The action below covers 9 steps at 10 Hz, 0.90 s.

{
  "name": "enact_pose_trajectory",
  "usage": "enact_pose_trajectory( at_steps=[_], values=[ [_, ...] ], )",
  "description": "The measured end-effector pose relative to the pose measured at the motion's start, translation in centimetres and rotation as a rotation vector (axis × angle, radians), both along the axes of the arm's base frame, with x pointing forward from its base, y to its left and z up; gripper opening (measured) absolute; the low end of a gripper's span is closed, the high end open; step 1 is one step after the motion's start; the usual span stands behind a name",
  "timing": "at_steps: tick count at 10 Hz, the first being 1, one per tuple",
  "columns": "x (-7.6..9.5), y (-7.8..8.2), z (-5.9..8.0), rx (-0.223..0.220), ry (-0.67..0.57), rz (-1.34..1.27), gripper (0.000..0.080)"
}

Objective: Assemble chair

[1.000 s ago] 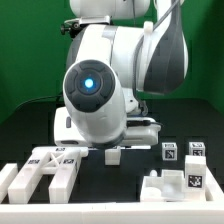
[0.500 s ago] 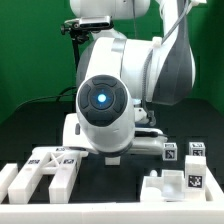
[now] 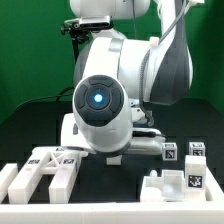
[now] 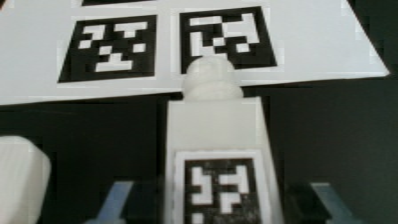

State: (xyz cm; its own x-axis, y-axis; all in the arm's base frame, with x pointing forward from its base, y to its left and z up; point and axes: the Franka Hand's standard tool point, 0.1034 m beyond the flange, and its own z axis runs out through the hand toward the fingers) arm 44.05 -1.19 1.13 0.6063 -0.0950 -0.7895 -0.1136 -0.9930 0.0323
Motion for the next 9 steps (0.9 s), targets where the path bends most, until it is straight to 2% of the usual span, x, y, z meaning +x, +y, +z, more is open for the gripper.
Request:
enact_pose_trajectory(
  at_steps=[3, 4, 6, 7, 8, 9],
  values=[
    [0.0, -0.1, 0.0, 0.0, 0.0, -0.002, 0.0284],
    [0.2, 0.0, 0.6, 0.005, 0.011, -0.005, 0.0284],
    [4.0, 0.9, 5.1, 0.034, -0.074, -0.014, 0.0284],
    [4.8, 1.0, 7.4, 0.037, -0.085, -0.05, 0.0284],
    [6.0, 0.7, 8.3, 0.04, -0.144, -0.058, 0.0284],
    [6.5, 0.3, 8.6, 0.032, -0.246, -0.054, 0.0284]
  ],
)
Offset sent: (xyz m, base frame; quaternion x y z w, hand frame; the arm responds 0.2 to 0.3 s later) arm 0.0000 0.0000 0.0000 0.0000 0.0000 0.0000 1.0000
